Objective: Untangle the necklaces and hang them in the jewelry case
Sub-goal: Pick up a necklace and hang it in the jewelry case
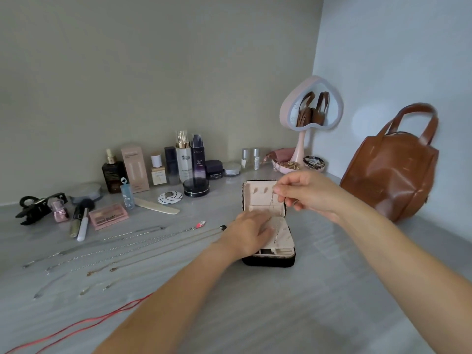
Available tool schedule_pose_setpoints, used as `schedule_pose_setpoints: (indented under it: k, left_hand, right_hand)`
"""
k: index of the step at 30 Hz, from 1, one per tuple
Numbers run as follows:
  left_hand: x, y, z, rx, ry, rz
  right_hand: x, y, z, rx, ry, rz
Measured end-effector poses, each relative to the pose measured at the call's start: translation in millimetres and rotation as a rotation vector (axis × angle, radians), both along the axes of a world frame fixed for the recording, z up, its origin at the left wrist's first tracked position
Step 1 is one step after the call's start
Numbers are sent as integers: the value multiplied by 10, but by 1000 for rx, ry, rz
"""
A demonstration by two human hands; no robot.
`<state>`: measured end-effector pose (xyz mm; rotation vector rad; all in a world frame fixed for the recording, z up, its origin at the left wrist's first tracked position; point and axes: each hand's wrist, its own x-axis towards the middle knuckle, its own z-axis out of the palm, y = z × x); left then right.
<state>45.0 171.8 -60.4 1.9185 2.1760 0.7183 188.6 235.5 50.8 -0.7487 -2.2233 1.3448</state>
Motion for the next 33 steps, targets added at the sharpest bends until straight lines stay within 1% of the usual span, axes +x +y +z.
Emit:
schedule_pose_setpoints:
  k: [4, 9, 11, 13, 16, 18, 19, 21, 23, 25, 26, 33]
  left_hand:
    - [90, -203, -61, 33, 17, -10]
    - [221, -459, -41, -16, 15, -11]
    - [218, -535, -33, 13, -102, -28]
    - [197, -617, 4, 92, -239, -7]
    - [181, -687, 144, 348, -430, 93]
    - [200, -677, 296, 465, -601, 98]
    - [210, -654, 372, 460, -695, 73]
    - [215, -582, 482, 355, -868, -8]
    - [210, -517, 531, 276, -939, -63]
    - [192, -481, 551, 242, -953, -66]
    - [173, -470, 557, 228, -926, -53]
    - [88, -486, 668, 143, -640, 55]
  right_hand:
    - [-21, -59, 26, -10, 24, 22]
    - [-67, -168, 80, -12, 64, 42]
    - [-81, -206, 100, -3, 69, 48]
    - [-95, -236, 130, -2, 78, 55]
    - [-116, -274, 175, 0, 94, 68]
    - [-137, -291, 189, 12, 95, 67]
    - [-147, -294, 191, 17, 97, 63]
    - [-161, -285, 195, 15, 111, 51]
    - [-161, -257, 192, 9, 122, 35]
    - [-145, -215, 165, 2, 125, 14]
    - [-130, -195, 145, -5, 129, -2]
    - [3, -40, -57, -139, 153, -161]
